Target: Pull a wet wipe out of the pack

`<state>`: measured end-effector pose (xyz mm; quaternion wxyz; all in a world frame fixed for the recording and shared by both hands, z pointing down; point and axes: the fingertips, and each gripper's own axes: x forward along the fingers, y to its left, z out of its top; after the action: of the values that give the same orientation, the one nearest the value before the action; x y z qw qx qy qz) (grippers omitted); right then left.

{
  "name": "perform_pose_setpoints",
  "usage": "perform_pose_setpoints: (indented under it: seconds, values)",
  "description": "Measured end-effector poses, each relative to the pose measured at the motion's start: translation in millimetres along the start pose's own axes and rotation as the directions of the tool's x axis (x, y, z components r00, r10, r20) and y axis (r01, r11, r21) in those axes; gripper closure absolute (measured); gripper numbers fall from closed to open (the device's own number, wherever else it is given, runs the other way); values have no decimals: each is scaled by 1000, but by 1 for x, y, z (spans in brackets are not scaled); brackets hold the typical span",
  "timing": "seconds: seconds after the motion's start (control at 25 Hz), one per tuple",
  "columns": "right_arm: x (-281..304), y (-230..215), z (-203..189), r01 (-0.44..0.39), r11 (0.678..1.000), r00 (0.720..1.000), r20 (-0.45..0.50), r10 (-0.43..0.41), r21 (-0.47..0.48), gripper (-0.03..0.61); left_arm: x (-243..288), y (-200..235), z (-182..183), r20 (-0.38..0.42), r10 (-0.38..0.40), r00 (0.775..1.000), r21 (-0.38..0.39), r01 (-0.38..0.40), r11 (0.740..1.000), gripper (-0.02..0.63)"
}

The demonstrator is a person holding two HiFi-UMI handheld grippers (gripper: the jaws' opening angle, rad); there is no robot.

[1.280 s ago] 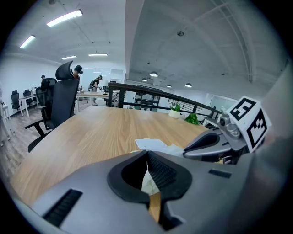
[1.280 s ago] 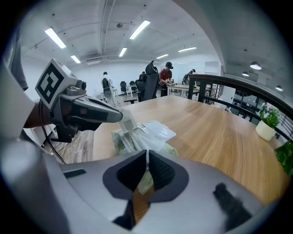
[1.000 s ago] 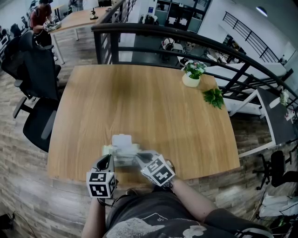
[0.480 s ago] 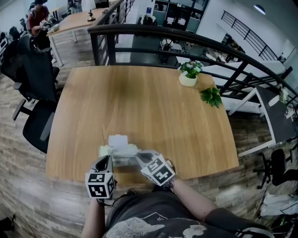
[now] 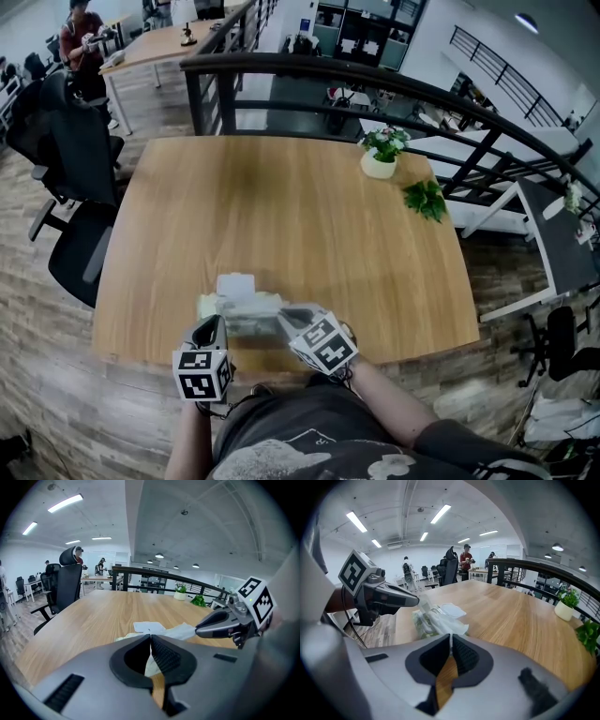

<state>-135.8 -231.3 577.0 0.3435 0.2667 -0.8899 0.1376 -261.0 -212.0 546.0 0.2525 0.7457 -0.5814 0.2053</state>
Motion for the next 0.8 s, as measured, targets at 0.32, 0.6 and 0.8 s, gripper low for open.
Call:
perform_pose_setpoints:
  seconds: [0.32, 0.6, 0.8]
  values:
    - [-20, -15, 2, 29, 999, 999, 38, -31, 30, 545, -2, -5, 9, 57, 2, 998, -25, -1, 1000, 594]
    - [-41, -31, 1, 91, 991, 992, 82, -99, 96, 545, -12, -9, 15, 104, -4, 995, -20, 6, 1000, 594]
    - [-53, -37, 0, 126, 982, 983, 112, -142, 140, 545, -19, -9, 20, 122, -19, 992, -6, 20, 1000, 592]
